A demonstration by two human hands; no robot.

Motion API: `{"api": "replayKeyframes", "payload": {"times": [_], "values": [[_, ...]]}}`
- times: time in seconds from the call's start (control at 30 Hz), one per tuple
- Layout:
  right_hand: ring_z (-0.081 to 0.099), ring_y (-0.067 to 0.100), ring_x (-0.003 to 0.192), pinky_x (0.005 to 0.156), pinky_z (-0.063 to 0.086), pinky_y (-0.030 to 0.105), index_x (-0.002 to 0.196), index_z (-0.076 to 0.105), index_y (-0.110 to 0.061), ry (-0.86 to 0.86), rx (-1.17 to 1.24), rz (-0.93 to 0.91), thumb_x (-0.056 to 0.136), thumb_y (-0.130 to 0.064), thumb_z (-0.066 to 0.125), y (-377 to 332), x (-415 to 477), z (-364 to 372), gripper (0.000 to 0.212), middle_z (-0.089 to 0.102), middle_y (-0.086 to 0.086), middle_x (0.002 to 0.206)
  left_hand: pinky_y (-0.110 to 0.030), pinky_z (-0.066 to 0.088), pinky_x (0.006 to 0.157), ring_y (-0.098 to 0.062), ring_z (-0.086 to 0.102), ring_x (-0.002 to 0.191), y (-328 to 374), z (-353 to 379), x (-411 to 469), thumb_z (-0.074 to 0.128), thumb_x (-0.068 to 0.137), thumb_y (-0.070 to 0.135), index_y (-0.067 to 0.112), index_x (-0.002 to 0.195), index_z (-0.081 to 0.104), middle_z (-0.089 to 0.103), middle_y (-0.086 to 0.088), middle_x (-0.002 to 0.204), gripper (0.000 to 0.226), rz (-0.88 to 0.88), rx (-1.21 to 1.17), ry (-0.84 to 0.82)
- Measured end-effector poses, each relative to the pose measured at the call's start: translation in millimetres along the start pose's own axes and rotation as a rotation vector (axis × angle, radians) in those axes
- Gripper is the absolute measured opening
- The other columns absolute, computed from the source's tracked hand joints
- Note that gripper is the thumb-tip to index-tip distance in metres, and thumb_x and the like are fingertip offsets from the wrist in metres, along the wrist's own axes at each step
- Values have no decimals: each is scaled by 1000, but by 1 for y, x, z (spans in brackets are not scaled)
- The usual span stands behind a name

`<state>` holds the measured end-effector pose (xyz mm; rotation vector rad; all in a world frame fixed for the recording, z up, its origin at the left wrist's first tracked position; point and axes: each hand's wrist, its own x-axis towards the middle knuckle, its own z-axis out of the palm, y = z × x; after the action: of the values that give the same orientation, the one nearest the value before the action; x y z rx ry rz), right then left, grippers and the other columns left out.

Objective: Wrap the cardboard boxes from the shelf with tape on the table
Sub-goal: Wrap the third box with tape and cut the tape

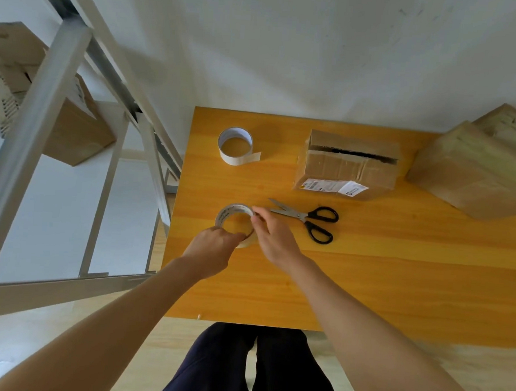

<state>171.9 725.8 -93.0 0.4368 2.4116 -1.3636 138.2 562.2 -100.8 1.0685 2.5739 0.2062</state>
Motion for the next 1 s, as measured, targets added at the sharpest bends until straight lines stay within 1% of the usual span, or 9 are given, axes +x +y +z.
{"api": "replayKeyframes", "payload": {"times": [0.13, 0.23, 0.37, 0.5, 0.57, 0.7, 0.8, 0.93, 1.0], "values": [[42, 15, 130, 102, 35, 27, 142, 42, -16, 104, 91, 16, 103, -40, 30, -12, 5, -16, 47, 47, -1, 142, -29, 56, 67, -27, 70, 89, -1, -14, 3, 81, 58, -9, 15, 92, 64, 69, 3, 73, 45, 146, 56, 222], [49, 16, 120, 93, 37, 25, 135, 49, -15, 163, 178, 25, 103, -37, 31, -21, 10, -31, 43, 55, 1, 131, -22, 50, 67, -22, 69, 79, 4, -28, 8, 83, 57, -7, 15, 82, 57, 62, 2, 66, 42, 172, 75, 302], [59, 22, 101, 85, 49, 36, 116, 61, -11, 228, 221, 10, 102, -27, 41, -31, 16, -52, 29, 64, 7, 109, -23, 52, 65, -24, 70, 81, 4, -42, 18, 84, 59, -4, 14, 80, 59, 65, -1, 67, 37, 192, 106, 364], [64, 18, 95, 86, 54, 40, 105, 67, -9, 310, 261, -64, 97, -17, 52, -44, 14, -69, 18, 68, 5, 100, -23, 47, 64, -21, 62, 57, 5, -62, 29, 82, 58, -2, 12, 76, 57, 59, 0, 59, 34, 219, 97, 383], [65, 18, 91, 85, 54, 42, 97, 68, -10, 362, 244, -112, 95, -14, 55, -52, 14, -77, 13, 69, 3, 94, -24, 44, 51, -23, 60, 58, 4, -71, 34, 79, 59, 1, 13, 81, 52, 59, -3, 62, 37, 216, 70, 356], [66, 16, 84, 80, 55, 37, 91, 67, -12, 467, 147, -171, 93, -13, 58, -67, 13, -90, 10, 68, -1, 87, -31, 39, 53, -29, 60, 78, 12, -86, 48, 63, 83, 12, 9, 99, 50, 61, -7, 89, 21, 61, -217, 298], [61, 13, 82, 71, 48, 18, 91, 65, -11, 543, 82, -194, 95, -14, 54, -76, 12, -99, 12, 66, -3, 87, -38, 48, 61, -22, 57, 77, 28, -96, 58, 63, 88, 27, 6, 100, 61, 62, -3, 90, 24, 32, -445, 285], [55, 10, 83, 65, 39, 16, 95, 61, -13, 651, 24, -208, 98, -18, 50, -81, 10, -116, 13, 60, -6, 89, -18, 40, 61, -13, 55, 77, 37, -118, 68, 61, 91, 23, 8, 100, 65, 61, 5, 87, 18, 59, -629, 256], [53, 9, 84, 64, 37, 12, 96, 60, -14, 644, 43, -185, 99, -19, 48, -80, 10, -124, 13, 59, -6, 91, -18, 37, 58, -7, 53, 69, 34, -127, 72, 61, 91, 21, 11, 100, 65, 58, 9, 80, 15, 78, -602, 229]]}}
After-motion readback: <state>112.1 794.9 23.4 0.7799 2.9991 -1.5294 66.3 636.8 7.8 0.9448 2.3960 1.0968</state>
